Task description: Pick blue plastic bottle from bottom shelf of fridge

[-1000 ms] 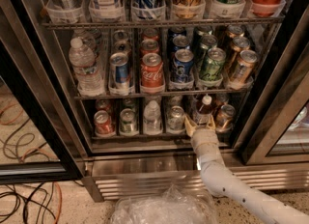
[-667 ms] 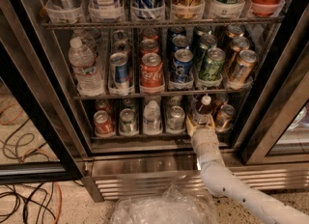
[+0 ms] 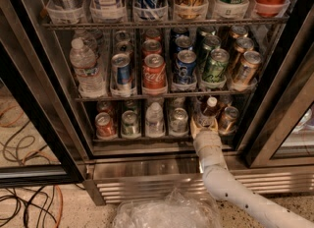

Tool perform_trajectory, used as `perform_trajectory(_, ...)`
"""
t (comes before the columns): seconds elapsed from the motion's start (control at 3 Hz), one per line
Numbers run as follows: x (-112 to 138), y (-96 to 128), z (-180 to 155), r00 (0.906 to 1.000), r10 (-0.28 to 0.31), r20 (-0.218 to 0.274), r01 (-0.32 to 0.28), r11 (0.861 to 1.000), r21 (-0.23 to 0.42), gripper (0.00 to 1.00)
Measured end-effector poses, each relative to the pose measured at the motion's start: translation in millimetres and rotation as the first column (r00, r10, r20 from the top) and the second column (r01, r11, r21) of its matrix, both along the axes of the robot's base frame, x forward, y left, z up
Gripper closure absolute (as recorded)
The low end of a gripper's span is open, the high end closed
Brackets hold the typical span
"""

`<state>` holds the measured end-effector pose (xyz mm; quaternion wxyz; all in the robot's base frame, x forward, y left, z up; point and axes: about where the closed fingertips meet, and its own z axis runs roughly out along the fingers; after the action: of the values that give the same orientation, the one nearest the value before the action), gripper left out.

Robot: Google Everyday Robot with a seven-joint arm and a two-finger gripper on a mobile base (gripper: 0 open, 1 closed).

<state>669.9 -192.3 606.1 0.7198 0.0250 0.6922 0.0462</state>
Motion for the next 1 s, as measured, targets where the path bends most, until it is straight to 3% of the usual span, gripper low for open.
perform_trajectory(0.67, -9.5, -2.0, 25.4, 0.9977, -0.001, 0.068, -0.001, 0.999, 0.035, 1.0)
perform_trajectory(1.0, -25.9, -5.1, 51.4, 0.9945, 0.007, 0.104, -0.013, 0.999, 0.052, 1.0)
